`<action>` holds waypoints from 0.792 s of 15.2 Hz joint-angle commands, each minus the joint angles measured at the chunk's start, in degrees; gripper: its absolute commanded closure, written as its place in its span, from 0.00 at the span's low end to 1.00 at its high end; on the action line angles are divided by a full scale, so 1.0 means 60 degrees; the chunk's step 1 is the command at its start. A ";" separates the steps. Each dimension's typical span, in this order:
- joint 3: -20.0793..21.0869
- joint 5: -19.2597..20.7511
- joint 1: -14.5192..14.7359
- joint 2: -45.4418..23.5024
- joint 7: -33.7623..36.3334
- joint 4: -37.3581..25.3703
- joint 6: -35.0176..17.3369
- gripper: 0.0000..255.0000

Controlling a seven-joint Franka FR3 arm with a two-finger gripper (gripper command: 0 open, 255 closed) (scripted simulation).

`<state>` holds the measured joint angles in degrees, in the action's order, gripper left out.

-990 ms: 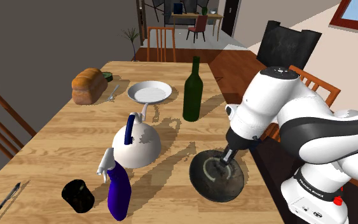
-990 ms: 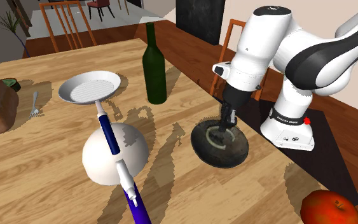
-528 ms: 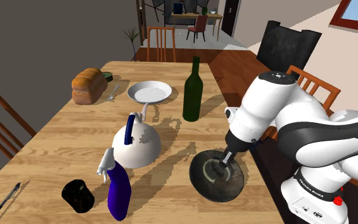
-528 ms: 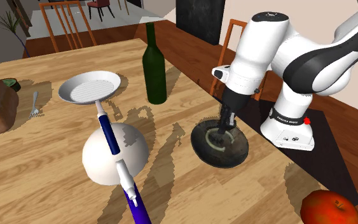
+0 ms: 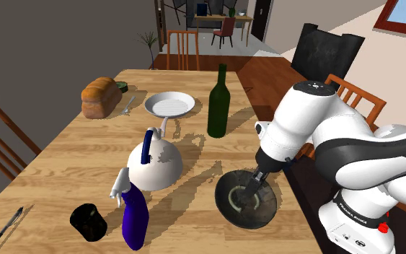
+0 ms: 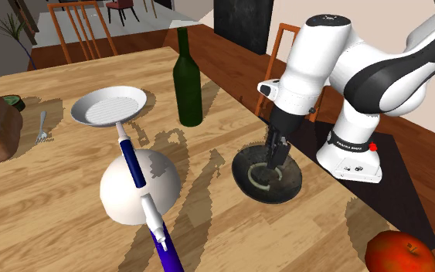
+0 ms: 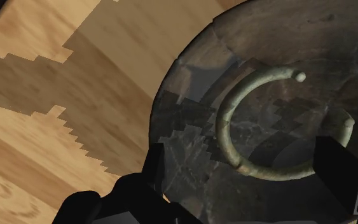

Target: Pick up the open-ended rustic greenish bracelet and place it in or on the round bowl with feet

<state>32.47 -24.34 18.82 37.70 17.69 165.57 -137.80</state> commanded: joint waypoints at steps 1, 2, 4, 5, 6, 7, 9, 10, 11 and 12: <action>-0.0149 0.0069 0.0044 0.0377 0.0004 -0.0119 0.0495 0.00; -0.0295 0.0150 0.0076 0.0721 0.0013 -0.0256 0.0974 0.00; -0.0545 0.0309 0.0104 0.1256 0.0032 -0.0541 0.1793 0.00; -0.0550 0.0313 0.0109 0.1254 0.0035 -0.0541 0.1791 0.00; -0.0550 0.0313 0.0110 0.1256 0.0035 -0.0540 0.1792 0.00; -0.0550 0.0314 0.0109 0.1255 0.0035 -0.0541 0.1792 0.00; -0.0550 0.0314 0.0109 0.1254 0.0035 -0.0541 0.1791 0.00; -0.0550 0.0314 0.0109 0.1254 0.0035 -0.0541 0.1791 0.00; -0.0550 0.0314 0.0109 0.1254 0.0035 -0.0541 0.1791 0.00; -0.0550 0.0313 0.0109 0.1254 0.0035 -0.0540 0.1789 0.00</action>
